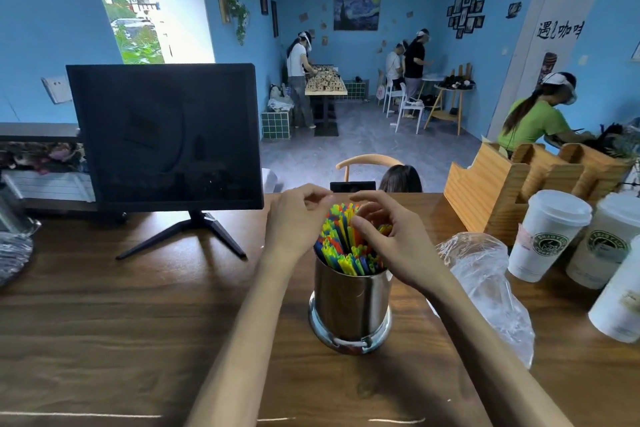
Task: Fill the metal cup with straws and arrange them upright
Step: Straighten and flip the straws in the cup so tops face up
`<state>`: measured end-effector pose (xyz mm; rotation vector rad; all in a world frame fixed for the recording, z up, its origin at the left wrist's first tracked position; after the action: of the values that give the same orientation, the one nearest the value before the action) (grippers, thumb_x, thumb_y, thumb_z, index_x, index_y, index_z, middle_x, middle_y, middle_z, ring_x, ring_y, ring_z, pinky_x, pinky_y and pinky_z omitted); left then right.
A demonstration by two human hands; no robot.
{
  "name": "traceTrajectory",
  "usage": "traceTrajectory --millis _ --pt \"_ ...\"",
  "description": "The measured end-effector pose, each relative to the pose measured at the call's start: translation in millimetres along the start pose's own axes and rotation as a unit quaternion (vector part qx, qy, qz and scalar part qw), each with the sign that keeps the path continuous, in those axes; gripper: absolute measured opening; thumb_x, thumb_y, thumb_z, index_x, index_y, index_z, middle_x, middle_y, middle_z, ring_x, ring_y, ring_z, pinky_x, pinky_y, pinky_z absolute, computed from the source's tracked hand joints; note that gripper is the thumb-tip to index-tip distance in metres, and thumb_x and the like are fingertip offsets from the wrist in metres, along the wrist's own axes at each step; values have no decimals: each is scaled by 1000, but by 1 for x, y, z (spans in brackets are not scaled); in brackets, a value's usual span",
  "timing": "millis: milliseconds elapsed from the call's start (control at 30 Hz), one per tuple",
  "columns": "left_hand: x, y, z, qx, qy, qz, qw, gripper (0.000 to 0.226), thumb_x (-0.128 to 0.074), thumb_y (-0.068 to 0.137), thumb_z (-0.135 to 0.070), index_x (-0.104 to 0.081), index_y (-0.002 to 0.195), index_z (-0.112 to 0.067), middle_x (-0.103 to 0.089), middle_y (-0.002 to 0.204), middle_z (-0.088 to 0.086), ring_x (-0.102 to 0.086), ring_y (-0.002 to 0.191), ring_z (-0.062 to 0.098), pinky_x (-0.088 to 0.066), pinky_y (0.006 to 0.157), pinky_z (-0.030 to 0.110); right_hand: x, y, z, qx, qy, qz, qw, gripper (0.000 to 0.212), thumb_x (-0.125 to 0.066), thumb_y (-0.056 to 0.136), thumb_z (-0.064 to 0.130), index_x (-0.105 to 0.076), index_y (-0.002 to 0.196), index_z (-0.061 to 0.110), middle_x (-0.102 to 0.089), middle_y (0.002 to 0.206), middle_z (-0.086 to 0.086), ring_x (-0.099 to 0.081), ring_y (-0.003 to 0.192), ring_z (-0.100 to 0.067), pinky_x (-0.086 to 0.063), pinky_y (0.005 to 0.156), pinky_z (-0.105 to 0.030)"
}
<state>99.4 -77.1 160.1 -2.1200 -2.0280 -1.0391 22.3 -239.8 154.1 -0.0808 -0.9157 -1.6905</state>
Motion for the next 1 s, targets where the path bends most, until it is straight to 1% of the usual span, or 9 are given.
traceTrajectory --millis 100,200,367,433,567,633,767,900,1000 --pt "-11 0 18 66 26 54 996 25 -65 96 -40 -80 105 -22 -77 100 -8 -65 84 1 -44 64 12 -1 -1 1 27 -36 -3 999 18 -68 95 20 -72 111 27 -65 100 16 -63 95 -4 -53 83 -27" --pt "-9 -1 18 66 21 32 997 24 -68 94 -40 -82 100 -21 -77 94 -8 -67 81 2 -43 60 12 -1 -1 -1 33 -65 -20 997 12 -68 94 19 -74 102 27 -61 101 16 -61 96 -2 -53 82 -32" --pt "-5 3 14 64 15 5 998 11 -73 90 -26 -83 93 -24 -77 89 -8 -69 85 5 -56 70 23 -5 -5 7 54 -19 41 998 29 -68 96 34 -71 124 35 -60 114 14 -59 112 -4 -49 93 -21" --pt "-5 2 14 68 -26 -1 997 10 -75 89 -31 -83 93 -25 -77 88 -11 -69 86 4 -58 75 27 -6 -6 6 57 -22 36 997 26 -71 93 38 -75 118 32 -59 115 13 -58 113 -5 -48 94 -23" --pt "-2 0 9 74 -112 -20 991 10 -73 92 -32 -80 93 -24 -76 89 -10 -68 84 3 -54 69 17 -5 -6 2 45 -34 8 998 15 -73 91 36 -80 99 26 -63 109 13 -60 108 -5 -50 91 -27" --pt "9 0 -2 37 -147 -79 985 13 -74 92 -34 -80 96 -23 -77 93 -7 -67 81 3 -50 69 20 -2 -7 1 38 -4 -7 999 13 -73 92 31 -79 96 21 -66 104 11 -62 104 -6 -50 89 -28" --pt "38 -18 -55 -154 -211 -195 945 8 -67 97 -24 -74 98 -20 -71 85 -5 -61 73 4 -47 66 20 3 -6 -1 -11 39 -28 999 15 -66 96 32 -77 95 21 -70 97 13 -65 98 -6 -52 85 -30" --pt "41 -36 -84 -221 -251 -138 932 8 -60 101 -22 -68 102 -21 -72 84 -2 -68 75 10 -52 62 27 7 -2 4 -55 123 -28 990 33 -50 101 39 -76 112 20 -77 96 8 -70 92 -5 -51 79 -17" --pt "35 -44 -78 -211 -262 -82 938 9 -62 99 -19 -70 102 -18 -75 88 0 -72 79 11 -52 63 24 3 7 7 -125 327 -9 937 52 -45 98 47 -67 124 9 -77 105 -9 -70 80 -16 -51 66 -20"
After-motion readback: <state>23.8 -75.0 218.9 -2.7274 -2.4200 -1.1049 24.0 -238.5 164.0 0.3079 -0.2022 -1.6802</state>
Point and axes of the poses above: each hand's wrist, its own y-axis towards the middle knuckle, its own x-axis out of the back of the hand, z = x × y, the point moved 5 cm from there along y, towards the middle knuckle
